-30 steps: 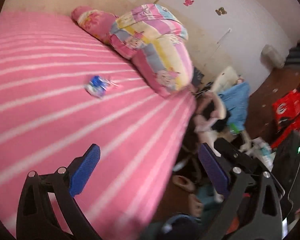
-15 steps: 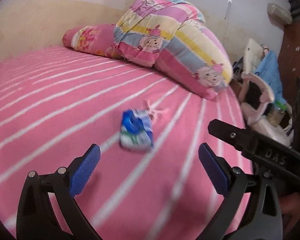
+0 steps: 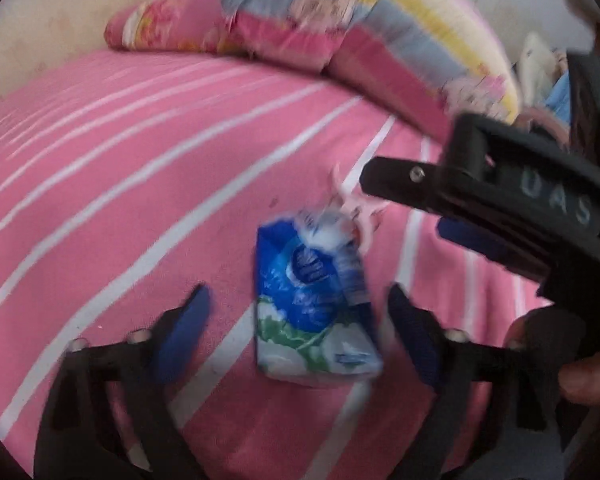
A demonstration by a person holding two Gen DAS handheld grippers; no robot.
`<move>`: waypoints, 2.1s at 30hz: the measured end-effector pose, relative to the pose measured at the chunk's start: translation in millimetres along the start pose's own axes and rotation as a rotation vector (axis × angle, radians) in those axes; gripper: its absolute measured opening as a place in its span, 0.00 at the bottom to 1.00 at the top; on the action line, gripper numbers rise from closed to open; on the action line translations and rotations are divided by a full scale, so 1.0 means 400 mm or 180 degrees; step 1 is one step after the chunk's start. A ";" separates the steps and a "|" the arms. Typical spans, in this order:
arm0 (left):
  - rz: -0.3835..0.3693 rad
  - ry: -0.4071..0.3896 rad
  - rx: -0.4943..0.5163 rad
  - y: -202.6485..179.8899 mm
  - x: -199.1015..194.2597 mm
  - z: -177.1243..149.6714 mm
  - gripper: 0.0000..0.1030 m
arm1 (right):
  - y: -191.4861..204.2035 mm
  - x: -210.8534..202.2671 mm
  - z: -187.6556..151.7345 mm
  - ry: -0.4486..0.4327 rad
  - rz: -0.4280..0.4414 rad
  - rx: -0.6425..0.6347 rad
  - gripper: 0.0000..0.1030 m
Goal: Collect trash
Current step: 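Grasp the blue-and-white packet with the left tool while the right tool grasps the pink clothespin, then lift the packet and clothespin and carry both over the bin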
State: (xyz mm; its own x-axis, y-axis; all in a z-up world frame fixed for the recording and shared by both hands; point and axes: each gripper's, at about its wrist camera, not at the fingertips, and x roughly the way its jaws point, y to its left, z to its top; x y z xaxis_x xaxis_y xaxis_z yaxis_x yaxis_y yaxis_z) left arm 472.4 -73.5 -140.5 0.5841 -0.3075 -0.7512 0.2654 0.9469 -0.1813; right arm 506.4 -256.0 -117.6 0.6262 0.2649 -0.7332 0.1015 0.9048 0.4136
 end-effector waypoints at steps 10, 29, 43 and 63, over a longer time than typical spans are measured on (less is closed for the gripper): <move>-0.0046 -0.0083 -0.0238 0.042 -0.008 -0.007 0.55 | 0.057 0.089 0.024 0.0070 -0.0364 -0.0249 0.87; -0.0138 -0.0312 -0.0202 0.021 -0.065 -0.008 0.33 | 0.030 0.079 0.013 -0.0120 -0.0246 -0.0359 0.13; -0.0251 -0.0382 -0.0471 -0.003 -0.212 -0.111 0.33 | 0.064 -0.100 -0.117 -0.0101 -0.0056 -0.0454 0.13; -0.0346 -0.0617 -0.0568 -0.152 -0.532 -0.415 0.33 | 0.073 -0.556 -0.463 -0.0314 0.0433 -0.0468 0.13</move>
State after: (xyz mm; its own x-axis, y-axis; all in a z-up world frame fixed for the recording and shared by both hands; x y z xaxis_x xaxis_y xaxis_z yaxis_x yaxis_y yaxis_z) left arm 204.7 -50.3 -75.0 0.6999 -0.4040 -0.5890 0.2052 0.9036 -0.3759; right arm 227.0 -226.7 -42.3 0.6998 0.3605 -0.6167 -0.0985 0.9037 0.4166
